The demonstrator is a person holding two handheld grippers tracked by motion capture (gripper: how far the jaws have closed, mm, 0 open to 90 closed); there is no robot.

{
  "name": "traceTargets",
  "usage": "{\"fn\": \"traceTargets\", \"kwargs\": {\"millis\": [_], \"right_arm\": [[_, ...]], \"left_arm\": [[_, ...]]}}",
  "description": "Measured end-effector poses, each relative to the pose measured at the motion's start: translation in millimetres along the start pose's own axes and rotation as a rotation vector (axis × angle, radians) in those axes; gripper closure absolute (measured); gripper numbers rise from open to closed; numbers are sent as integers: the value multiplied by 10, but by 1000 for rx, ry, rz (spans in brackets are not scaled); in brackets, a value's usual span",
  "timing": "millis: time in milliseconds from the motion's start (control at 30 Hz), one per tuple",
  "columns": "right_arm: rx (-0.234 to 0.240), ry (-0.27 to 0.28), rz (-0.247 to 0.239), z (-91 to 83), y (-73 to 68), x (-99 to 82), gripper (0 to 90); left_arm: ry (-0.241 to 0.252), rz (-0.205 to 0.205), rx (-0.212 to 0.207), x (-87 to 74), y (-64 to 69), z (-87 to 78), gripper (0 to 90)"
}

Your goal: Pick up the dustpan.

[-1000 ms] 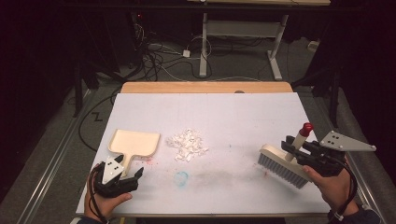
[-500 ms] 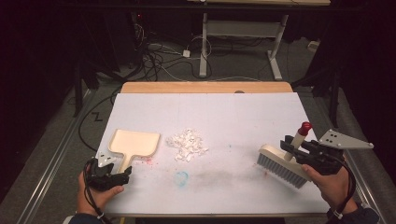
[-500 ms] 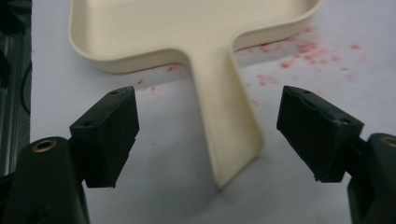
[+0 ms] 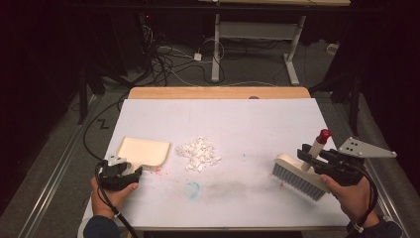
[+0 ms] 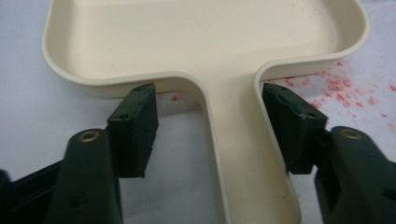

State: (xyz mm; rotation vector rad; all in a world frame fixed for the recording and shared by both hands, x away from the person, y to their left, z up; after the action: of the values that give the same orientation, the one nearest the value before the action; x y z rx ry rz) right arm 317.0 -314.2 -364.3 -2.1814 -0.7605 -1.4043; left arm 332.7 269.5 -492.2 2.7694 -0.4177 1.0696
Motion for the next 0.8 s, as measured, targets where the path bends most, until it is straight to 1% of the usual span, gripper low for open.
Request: {"fn": "traceTargets", "kwargs": {"millis": [100,167,233,467,533,567,600,633,667,700,733,767,800], "right_arm": [[9,-3,17,6,11,-1,709],[7,-2,17,5,9,-2,709],[3,1,9,-3,2,1,709],[3,0,2,-4,-12,3,708],[5,-3,2,0,-13,1,709],[5,-4,2,2,-14,-1,708],[4,-8,2,5,-14,-4,709],[3,-8,-1,11,-10,-7,708],[2,-10,2,13,-7,-10,708],[4,-14,5,15,-7,-13,708],[5,-14,6,18,-8,-15,709],[4,-14,5,19,-9,-16,709],[8,-16,4,20,-10,-15,709]], "left_arm": [[3,5,-8,-3,-3,-7,492],[1,13,-10,-3,-5,-12,568],[-3,20,-19,1,-10,-9,614],[-27,48,-32,41,-31,-22,628],[-51,74,-38,67,-48,-50,629],[-67,94,-44,79,-58,-71,629],[-81,108,-54,89,-72,-100,629],[-81,108,-54,89,-72,-100,629],[-104,124,-103,109,-110,-178,628],[-104,124,-103,109,-110,-178,629],[-102,165,-97,125,-114,-293,629],[-109,185,-83,133,-111,-346,629],[-113,199,-79,139,-109,-392,629]]}}
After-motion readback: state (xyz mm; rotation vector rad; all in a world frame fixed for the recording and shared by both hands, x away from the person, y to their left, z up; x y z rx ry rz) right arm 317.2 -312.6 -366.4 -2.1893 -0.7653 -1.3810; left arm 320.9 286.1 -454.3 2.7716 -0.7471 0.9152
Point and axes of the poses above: each handheld gripper's, and its own axes: z roughly forward along the jaws, x roughly out of its top, y roughly to its right, the point moved 1 cm from there along z, roughly forward along the jaws, and after that the axes turned 2 degrees about z, right-handed, at the moved point
